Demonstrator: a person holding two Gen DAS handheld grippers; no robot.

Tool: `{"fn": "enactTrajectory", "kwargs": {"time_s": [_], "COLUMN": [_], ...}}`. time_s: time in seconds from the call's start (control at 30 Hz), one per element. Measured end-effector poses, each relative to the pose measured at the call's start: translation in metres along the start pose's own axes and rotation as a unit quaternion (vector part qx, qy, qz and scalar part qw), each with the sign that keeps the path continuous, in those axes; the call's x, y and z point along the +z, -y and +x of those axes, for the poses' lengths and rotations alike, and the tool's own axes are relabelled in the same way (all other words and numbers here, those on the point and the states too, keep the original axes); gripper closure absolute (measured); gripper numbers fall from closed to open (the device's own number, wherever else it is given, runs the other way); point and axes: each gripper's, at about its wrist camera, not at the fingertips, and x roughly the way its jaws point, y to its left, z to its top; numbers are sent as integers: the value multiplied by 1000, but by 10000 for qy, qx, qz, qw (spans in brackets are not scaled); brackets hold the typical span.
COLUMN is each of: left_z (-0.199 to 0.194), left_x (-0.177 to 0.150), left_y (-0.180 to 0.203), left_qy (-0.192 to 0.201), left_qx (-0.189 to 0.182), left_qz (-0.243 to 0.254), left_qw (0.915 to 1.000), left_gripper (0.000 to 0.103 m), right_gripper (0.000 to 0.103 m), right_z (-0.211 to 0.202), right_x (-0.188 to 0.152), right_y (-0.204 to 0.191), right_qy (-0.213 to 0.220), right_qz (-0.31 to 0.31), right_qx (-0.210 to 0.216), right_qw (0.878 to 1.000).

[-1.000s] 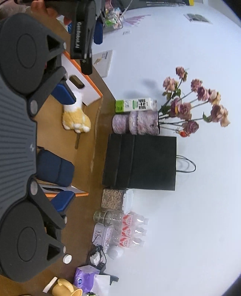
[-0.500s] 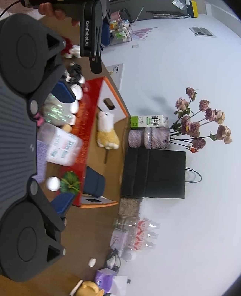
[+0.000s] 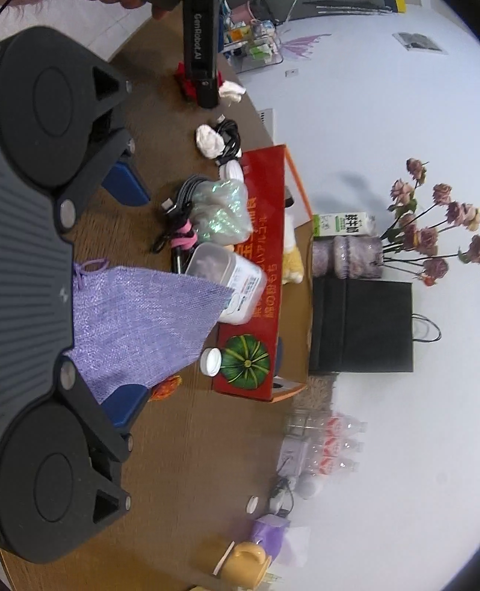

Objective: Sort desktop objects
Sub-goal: 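Grasp the red rose with the left gripper while the right grasps the purple cloth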

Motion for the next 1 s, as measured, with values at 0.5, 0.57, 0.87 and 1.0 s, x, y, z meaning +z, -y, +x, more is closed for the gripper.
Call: {"fn": "enactTrajectory", "kwargs": {"time_s": [0.5,0.57,0.87,1.0], "left_z": [16,18,28,28], "left_x": [-3,-3,-7,-10], "left_y": [-8,-8,-8,-9], "left_qy": [-78,-91,-295,-365], "left_qx": [392,402,229,200], "left_qz": [104,113,74,32], "left_qw": [9991,9991,9993,9991], "left_gripper": [0,1,30,36], "right_gripper": [2,3,18,31], "right_z": [25,29,34,31], "right_x": [-1,-1,-8,-10], "right_y": [20,21,22,22], "right_qy": [-218,-242,-172,-104], "right_qz": [338,328,248,229], "right_qx": [-170,-177,-271,-325], "right_qw": [9990,9990,9992,9992]}}
